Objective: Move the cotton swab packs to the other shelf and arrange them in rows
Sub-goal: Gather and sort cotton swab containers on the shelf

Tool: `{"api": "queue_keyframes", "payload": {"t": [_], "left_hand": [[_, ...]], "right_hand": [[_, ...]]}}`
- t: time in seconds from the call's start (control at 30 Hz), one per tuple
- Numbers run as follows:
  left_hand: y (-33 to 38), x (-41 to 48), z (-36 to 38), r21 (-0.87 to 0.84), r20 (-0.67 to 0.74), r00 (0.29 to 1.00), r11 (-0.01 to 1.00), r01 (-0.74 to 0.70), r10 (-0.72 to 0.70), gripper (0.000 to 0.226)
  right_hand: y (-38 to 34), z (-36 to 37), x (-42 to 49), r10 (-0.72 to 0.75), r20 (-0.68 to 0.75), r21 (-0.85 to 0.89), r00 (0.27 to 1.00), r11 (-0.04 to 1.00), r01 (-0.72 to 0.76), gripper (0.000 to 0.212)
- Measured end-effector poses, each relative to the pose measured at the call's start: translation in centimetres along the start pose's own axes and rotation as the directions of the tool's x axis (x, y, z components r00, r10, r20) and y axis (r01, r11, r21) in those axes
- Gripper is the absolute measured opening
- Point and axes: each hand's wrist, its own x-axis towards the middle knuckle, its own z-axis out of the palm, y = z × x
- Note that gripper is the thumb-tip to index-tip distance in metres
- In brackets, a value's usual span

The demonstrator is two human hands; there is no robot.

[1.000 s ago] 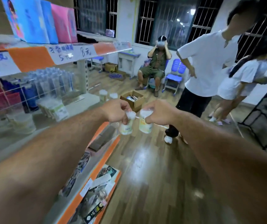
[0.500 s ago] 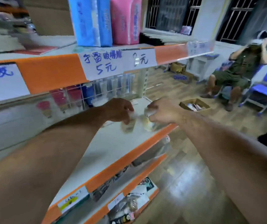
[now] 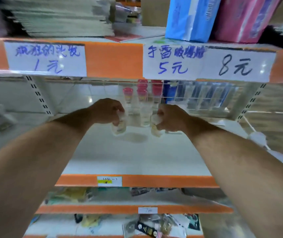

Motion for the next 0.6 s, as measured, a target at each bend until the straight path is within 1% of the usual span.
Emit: {"api": "queue_keyframes", "payload": {"t": [0.07,0.23,0.4,0.6], "left_hand": [[-0.9,-0.4,0.0,-0.027,-0.009,1.000,0.999,0.028,-0.028,0.046],[-2.6,-0.8,0.1,-0.072,-0.024,0.998,0.996,0.059,-0.061,0.049],[-3.5,-0.2,0.3,-0.101,-0.009,0.997,0.992,0.073,-0.074,0.050],[-3.7,1.0,0.8,-0.126,0.014,0.998,0.991,0.055,-0.054,0.051]], "right_hand": [[-0.2,0.7,1.2,0.009,0.001,0.025,1.000,1.000,-0.009,0.047],[-0.6,2.3,3.3,-0.021,-0.043,0.025,0.999,0.999,0.022,0.044],[-1.4,3.4,4.1,-0.011,-0.052,-0.046,0.999,0.999,0.008,0.056],[-1.8,4.2,4.8,-0.013,-0.082,0.032,0.997,0.999,0.015,0.074]]}}
